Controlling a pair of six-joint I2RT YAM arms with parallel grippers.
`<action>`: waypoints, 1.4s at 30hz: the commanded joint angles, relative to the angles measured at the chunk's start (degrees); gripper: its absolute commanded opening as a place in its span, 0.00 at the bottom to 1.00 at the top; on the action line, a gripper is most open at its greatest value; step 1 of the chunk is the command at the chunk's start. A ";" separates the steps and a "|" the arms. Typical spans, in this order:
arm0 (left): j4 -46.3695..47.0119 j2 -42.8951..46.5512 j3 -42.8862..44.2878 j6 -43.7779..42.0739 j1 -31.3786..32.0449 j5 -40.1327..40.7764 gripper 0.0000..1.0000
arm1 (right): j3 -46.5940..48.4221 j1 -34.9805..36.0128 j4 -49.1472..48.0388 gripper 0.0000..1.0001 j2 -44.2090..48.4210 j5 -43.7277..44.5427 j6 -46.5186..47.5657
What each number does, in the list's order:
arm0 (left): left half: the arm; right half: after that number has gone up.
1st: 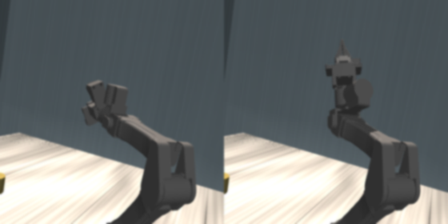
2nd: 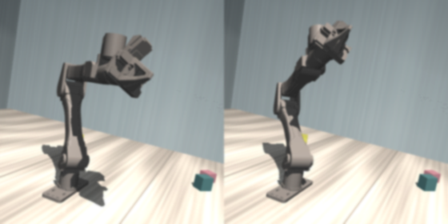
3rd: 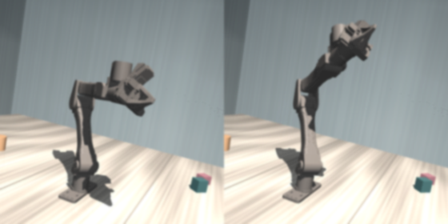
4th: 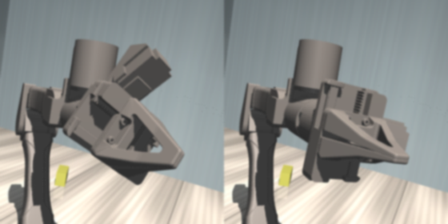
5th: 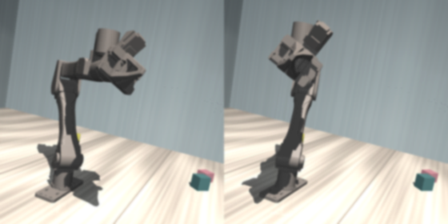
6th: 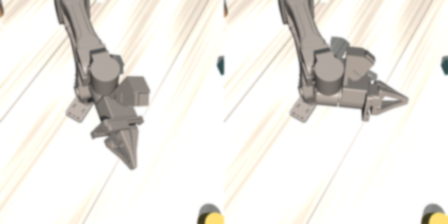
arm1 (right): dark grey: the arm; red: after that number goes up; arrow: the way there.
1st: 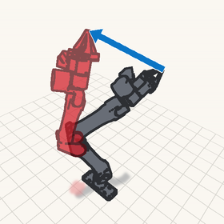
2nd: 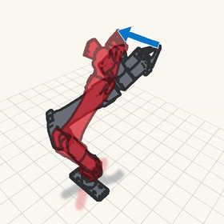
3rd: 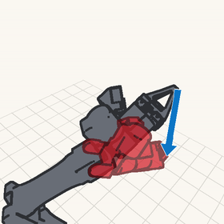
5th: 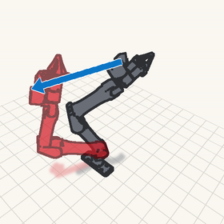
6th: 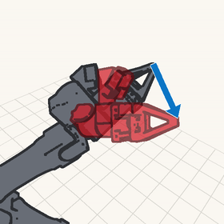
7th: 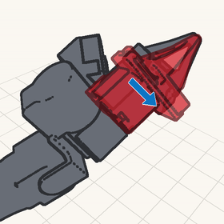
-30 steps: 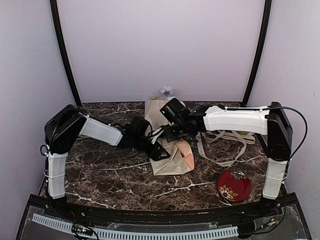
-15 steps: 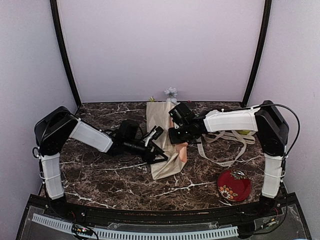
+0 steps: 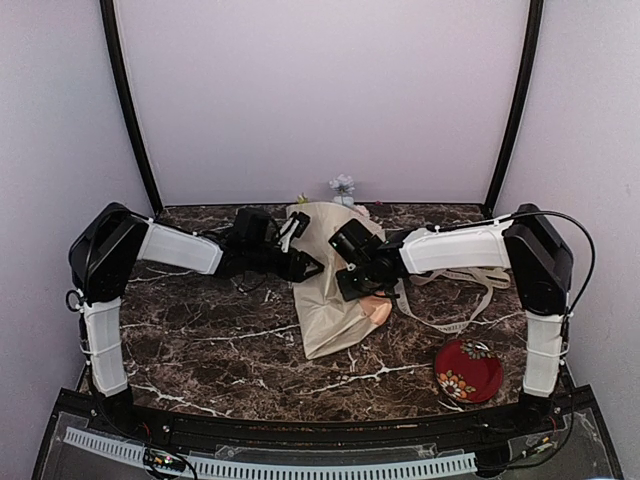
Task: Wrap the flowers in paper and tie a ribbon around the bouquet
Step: Fold the two-thirds-folded wrapping paper at the center of the board.
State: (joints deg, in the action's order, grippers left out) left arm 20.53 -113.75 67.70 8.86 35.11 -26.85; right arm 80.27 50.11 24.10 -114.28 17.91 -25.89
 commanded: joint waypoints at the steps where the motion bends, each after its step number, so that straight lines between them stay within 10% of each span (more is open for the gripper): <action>1: -10.74 -5.20 4.27 0.99 0.67 8.52 0.55 | 2.04 3.20 2.45 0.00 2.48 8.00 2.73; 9: -18.85 -8.82 9.09 0.75 2.42 17.05 0.57 | 4.70 9.41 1.03 0.00 3.15 17.60 11.20; 17: -15.66 -9.42 7.75 3.03 2.15 13.63 0.57 | 5.78 10.14 -4.16 0.00 1.36 8.72 10.73; 42: 15.15 13.26 -14.85 12.36 -5.34 -8.41 0.71 | -0.39 7.44 -12.14 0.00 -2.97 -0.65 3.79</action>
State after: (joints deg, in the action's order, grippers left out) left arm 26.94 -108.55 57.91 16.80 29.65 -32.40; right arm 78.43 57.47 13.26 -116.57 17.78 -20.99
